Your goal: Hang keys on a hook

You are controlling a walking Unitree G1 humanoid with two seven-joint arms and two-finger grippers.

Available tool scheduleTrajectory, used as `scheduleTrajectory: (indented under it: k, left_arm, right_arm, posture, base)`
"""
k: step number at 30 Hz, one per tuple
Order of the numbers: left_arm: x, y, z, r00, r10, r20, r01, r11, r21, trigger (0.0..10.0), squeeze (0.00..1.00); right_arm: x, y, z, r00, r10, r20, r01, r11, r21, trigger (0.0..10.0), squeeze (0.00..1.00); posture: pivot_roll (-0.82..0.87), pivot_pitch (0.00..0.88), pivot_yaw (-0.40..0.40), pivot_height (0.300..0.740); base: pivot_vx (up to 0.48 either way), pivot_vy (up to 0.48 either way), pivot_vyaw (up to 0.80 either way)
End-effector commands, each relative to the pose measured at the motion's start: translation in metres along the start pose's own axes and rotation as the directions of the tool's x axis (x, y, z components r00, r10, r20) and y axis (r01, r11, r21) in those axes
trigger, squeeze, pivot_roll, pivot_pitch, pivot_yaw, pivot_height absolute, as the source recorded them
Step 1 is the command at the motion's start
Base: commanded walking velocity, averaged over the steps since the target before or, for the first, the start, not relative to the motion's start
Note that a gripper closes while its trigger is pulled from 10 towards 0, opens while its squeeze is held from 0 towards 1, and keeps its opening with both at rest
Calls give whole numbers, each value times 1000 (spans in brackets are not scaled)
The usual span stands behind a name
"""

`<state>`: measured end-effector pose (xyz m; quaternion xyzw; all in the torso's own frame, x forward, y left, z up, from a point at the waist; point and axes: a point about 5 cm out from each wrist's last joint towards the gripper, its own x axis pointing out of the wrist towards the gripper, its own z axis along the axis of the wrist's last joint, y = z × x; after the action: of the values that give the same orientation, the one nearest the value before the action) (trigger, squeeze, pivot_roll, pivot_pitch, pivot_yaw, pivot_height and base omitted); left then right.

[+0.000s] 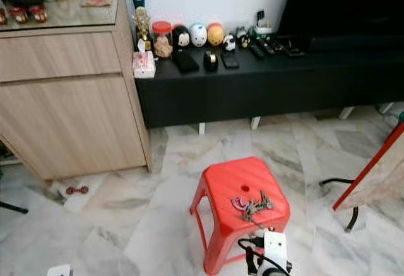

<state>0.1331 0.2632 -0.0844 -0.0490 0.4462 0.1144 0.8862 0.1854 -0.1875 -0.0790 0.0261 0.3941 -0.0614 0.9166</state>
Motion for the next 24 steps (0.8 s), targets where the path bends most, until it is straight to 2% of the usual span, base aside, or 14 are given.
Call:
scheduleTrajectory:
  k: [1, 9, 19, 24]
  left_arm:
    - [-1, -2, -4, 1000, 5, -6, -5, 1000, -25, 10000, 0]
    - [-1, -2, -2, 1000, 1, 21, -1, 1000, -29, 10000, 0]
    - [-2, -4, 10, 986, -10, 167, 24, 996, -83, 10000, 0]
    - [-3, -4, 13, 978, -18, 210, 39, 994, -99, 10000, 0]
  right_arm:
    - [-1, -3, -1, 1000, -13, 5, 13, 1000, 23, 10000, 0]
    - [-1, -3, -1, 1000, -11, 7, 11, 1000, 21, 10000, 0]
    - [-1, -4, 1, 999, -21, 33, 21, 1000, 20, 10000, 0]
    - [-1, -5, 2, 999, -20, 45, 19, 1000, 20, 10000, 0]
  posture:
    - [107, 21, -57, 658]
    - [109, 9, -57, 658]
    - [122, 24, -66, 658]
    - [123, 31, -69, 658]
  base:
    - [0, 0, 0]
    - [0, 0, 0]
    - [0, 0, 0]
    - [0, 0, 0]
